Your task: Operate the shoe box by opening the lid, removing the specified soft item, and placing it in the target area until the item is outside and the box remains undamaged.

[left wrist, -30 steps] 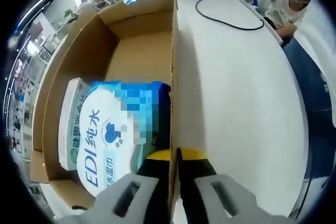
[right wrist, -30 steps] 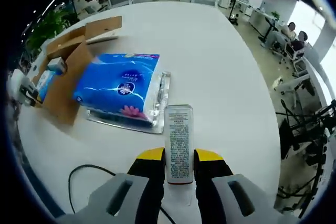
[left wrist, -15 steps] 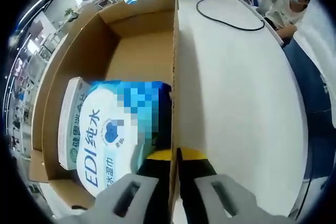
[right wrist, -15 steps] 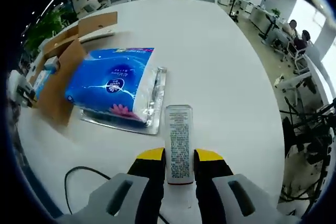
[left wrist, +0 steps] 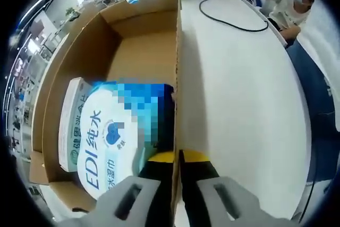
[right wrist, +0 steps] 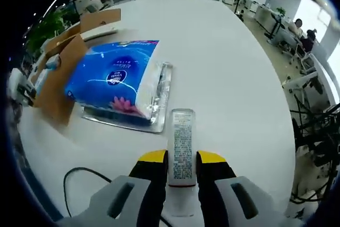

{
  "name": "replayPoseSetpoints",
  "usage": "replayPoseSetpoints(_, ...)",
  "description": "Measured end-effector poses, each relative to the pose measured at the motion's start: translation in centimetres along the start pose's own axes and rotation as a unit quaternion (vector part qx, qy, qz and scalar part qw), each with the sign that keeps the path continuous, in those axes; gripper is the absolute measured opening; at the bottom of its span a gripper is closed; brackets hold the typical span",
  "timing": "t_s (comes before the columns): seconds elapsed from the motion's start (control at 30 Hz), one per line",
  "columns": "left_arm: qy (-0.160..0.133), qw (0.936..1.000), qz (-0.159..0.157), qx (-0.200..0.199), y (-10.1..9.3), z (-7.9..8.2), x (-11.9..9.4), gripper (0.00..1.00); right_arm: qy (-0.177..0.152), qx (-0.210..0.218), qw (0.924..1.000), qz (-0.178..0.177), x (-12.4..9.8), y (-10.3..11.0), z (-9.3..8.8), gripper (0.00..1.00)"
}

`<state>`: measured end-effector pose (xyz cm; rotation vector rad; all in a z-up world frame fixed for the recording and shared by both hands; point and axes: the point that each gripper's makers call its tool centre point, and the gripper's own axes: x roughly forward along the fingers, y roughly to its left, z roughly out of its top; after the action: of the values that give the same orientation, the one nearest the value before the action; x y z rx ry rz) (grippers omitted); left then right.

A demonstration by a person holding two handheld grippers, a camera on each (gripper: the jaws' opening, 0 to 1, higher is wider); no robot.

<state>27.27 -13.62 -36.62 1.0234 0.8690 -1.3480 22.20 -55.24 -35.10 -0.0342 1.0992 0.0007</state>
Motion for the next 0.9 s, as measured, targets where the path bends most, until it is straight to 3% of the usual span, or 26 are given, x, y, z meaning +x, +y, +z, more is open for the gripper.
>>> replayPoseSetpoints(0.43, 0.005, 1.0, -0.003, 0.001, 0.01, 0.05, 0.05, 0.01, -0.01, -0.001, 0.9999, 0.01, 0.03, 0.02, 0.19, 0.2)
replayPoseSetpoints(0.63, 0.006, 1.0, -0.002, 0.005, -0.06, -0.01, 0.03, 0.01, -0.008, -0.021, 0.9997, 0.012, -0.02, 0.3, 0.11, 0.2)
replayPoseSetpoints(0.9, 0.005, 1.0, -0.001, 0.005, -0.04, -0.04, 0.04, 0.01, -0.018, -0.033, 0.9992, 0.013, -0.42, 0.74, 0.5, 0.25)
